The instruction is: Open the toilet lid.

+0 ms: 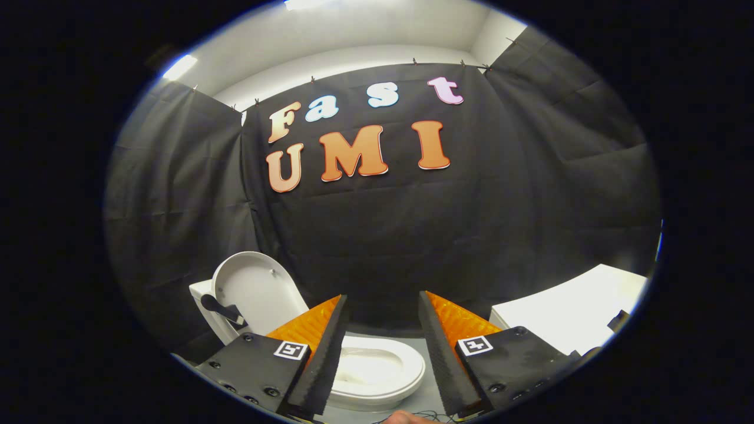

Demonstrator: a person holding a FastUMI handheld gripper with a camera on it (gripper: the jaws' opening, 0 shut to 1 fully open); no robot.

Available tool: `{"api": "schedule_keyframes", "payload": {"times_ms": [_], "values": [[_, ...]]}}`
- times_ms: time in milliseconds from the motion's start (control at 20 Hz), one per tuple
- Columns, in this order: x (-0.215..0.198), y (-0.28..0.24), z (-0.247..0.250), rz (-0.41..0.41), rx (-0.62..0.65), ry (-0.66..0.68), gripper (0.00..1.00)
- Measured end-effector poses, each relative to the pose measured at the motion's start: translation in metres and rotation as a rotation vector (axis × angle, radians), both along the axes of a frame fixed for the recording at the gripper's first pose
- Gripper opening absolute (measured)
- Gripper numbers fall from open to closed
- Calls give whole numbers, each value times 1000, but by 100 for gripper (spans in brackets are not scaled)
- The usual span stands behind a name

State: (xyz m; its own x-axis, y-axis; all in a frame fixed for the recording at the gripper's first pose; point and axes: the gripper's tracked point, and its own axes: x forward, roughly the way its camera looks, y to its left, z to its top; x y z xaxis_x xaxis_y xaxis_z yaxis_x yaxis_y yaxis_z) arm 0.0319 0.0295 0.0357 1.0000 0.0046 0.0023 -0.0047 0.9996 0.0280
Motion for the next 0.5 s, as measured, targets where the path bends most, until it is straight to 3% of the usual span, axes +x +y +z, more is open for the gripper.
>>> {"api": "schedule_keyframes", "payload": {"times_ms": [500], "values": [[-39,-33,-46,-57,-47,21,79]]}}
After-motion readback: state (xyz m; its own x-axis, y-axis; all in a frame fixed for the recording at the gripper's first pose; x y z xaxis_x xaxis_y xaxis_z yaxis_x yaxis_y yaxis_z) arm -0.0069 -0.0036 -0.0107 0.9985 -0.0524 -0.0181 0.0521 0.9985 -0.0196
